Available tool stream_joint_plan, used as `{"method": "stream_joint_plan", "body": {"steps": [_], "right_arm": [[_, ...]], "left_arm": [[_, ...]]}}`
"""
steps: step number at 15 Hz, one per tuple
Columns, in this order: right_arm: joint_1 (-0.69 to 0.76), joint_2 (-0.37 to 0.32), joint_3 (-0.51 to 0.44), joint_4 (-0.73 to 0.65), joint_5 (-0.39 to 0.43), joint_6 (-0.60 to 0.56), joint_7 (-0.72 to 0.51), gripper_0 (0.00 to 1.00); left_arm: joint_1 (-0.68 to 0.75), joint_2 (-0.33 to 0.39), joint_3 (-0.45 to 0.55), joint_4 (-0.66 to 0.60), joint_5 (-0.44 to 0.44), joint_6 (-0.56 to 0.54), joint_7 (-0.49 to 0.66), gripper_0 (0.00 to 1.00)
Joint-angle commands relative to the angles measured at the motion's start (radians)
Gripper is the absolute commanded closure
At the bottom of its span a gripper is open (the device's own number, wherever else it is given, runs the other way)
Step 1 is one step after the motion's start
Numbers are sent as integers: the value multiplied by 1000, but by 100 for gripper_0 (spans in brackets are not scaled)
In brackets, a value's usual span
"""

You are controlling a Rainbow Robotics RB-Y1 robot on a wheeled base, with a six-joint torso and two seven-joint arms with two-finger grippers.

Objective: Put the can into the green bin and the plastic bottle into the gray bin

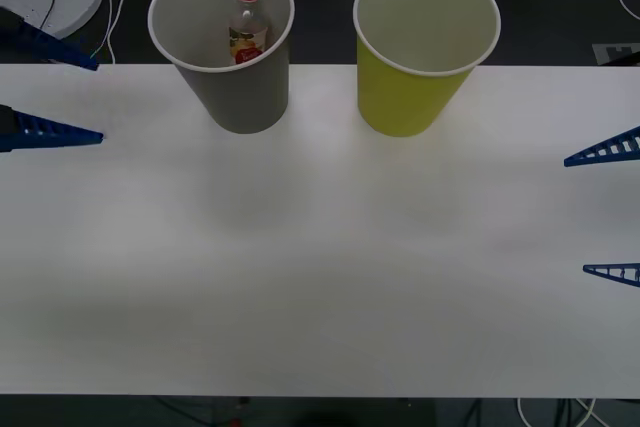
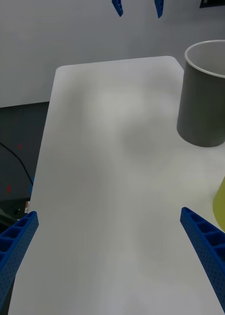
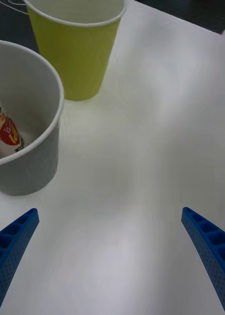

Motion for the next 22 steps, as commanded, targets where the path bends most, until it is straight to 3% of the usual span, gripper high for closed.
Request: {"method": "stream_joint_plan", "body": {"steps": [1, 3, 10, 16, 22], "right_arm": [[0, 0, 0, 0, 0, 0, 0, 0], [0, 0, 0, 0, 0, 0, 0, 0], [0, 0, 0, 0, 0, 0, 0, 0], [0, 0, 0, 0, 0, 0, 0, 0], [0, 0, 0, 0, 0, 0, 0, 0]], "left_arm": [[73, -38, 79, -2, -2, -72, -82, 0], [122, -65, 134, -4, 0, -125, -128, 0], [242, -85, 226, -44, -3, -132, -247, 0], [363, -85, 295, -164, 11, -132, -270, 0], [414, -87, 303, -196, 32, -132, -283, 0]]}}
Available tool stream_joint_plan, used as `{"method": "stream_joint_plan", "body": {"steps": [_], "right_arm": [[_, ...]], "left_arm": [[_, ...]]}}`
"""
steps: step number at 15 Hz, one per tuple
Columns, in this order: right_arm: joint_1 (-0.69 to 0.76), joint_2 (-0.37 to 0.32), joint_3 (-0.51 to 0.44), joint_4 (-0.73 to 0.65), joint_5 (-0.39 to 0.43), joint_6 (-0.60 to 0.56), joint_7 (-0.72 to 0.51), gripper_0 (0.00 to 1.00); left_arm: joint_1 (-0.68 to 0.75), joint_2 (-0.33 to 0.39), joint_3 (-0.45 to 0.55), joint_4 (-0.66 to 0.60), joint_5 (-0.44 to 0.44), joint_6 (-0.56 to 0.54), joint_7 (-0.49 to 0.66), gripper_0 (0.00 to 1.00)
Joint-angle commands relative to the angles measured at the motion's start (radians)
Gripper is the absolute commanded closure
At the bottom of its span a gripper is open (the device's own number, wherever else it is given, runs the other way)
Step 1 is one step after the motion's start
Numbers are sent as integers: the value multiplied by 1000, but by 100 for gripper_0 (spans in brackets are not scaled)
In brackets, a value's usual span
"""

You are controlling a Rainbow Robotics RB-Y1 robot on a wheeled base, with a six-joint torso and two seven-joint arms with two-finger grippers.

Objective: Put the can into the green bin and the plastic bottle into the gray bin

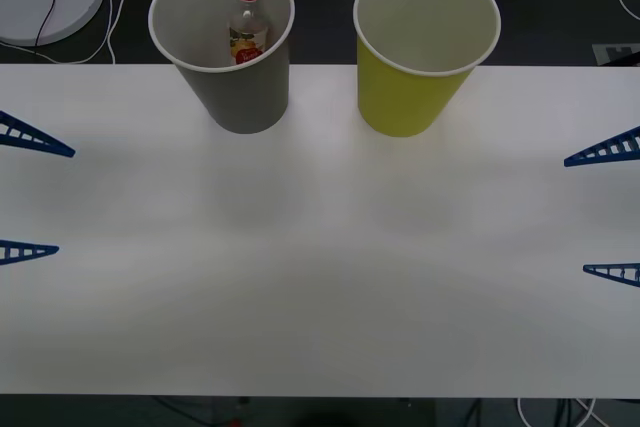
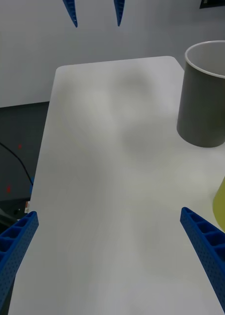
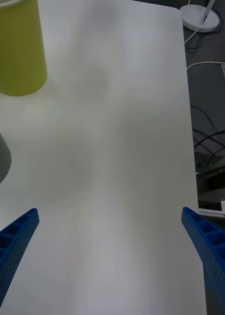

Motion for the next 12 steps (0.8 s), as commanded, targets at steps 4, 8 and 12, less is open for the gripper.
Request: {"method": "stream_joint_plan", "body": {"steps": [4, 8, 12], "right_arm": [[0, 0, 0, 0, 0, 0, 0, 0], [0, 0, 0, 0, 0, 0, 0, 0], [0, 0, 0, 0, 0, 0, 0, 0]], "left_arm": [[24, 0, 0, -16, 9, 0, -3, 0], [25, 0, 0, -5, 26, 0, -3, 0], [25, 0, 0, -5, 26, 0, -3, 0]]}}
